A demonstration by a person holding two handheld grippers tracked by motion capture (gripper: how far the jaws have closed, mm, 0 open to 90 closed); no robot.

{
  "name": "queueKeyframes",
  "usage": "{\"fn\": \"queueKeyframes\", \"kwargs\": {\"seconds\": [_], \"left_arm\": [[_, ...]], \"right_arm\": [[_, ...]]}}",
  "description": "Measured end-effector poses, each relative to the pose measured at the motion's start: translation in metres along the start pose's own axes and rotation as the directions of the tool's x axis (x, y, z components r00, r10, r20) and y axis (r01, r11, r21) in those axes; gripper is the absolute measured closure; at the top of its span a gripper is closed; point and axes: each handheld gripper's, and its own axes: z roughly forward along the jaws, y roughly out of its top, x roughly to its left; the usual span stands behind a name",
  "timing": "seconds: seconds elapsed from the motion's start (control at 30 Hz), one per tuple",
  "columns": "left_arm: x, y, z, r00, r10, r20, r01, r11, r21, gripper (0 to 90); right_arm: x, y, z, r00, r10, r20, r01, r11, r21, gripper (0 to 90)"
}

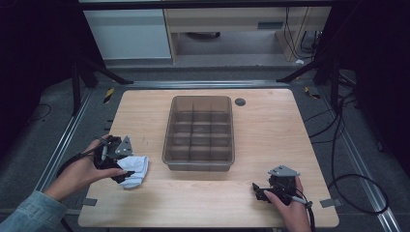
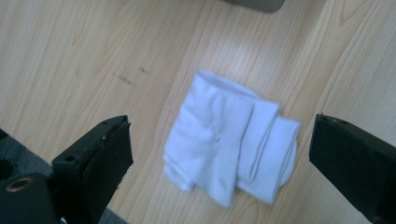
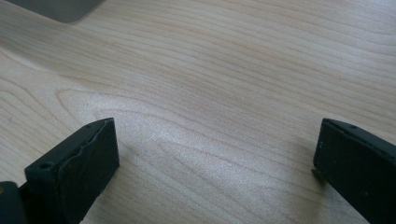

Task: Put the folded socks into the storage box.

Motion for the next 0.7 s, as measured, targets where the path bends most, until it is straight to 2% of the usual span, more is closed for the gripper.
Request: {"fn": "queueKeyframes", "kwargs": {"seconds": [0.17, 0.33, 0.43, 0.6, 0.7], "left_arm": [[0.009, -0.008, -0.002, 0.9999, 0.010, 0.003, -0.010, 0.9993, 0.036, 5.4], [0.010, -0.014, 0.000, 0.9998, 0.014, 0.011, -0.014, 0.9992, 0.038, 6.1], [0.008, -0.016, 0.007, 0.9996, 0.011, 0.025, -0.013, 0.9987, 0.049, 7.3], [0.000, -0.019, 0.021, 0.9967, 0.067, 0.046, -0.069, 0.9965, 0.046, 9.6], [-0.003, -0.022, 0.028, 0.9958, 0.069, 0.060, -0.071, 0.9967, 0.040, 10.6]], "right_arm": [[0.000, 0.000, 0.000, 1.0000, 0.000, 0.001, 0.000, 1.000, -0.003, 0.3], [0.000, 0.000, 0.000, 1.0000, 0.001, 0.000, -0.001, 1.000, -0.002, 0.4], [0.000, 0.000, 0.000, 1.0000, -0.001, 0.000, 0.001, 1.000, -0.001, 0.3], [0.000, 0.000, 0.000, 1.0000, -0.002, 0.000, 0.002, 1.000, -0.001, 0.3], [0.000, 0.000, 0.000, 1.0000, -0.002, 0.000, 0.002, 1.000, -0.001, 0.3]]}}
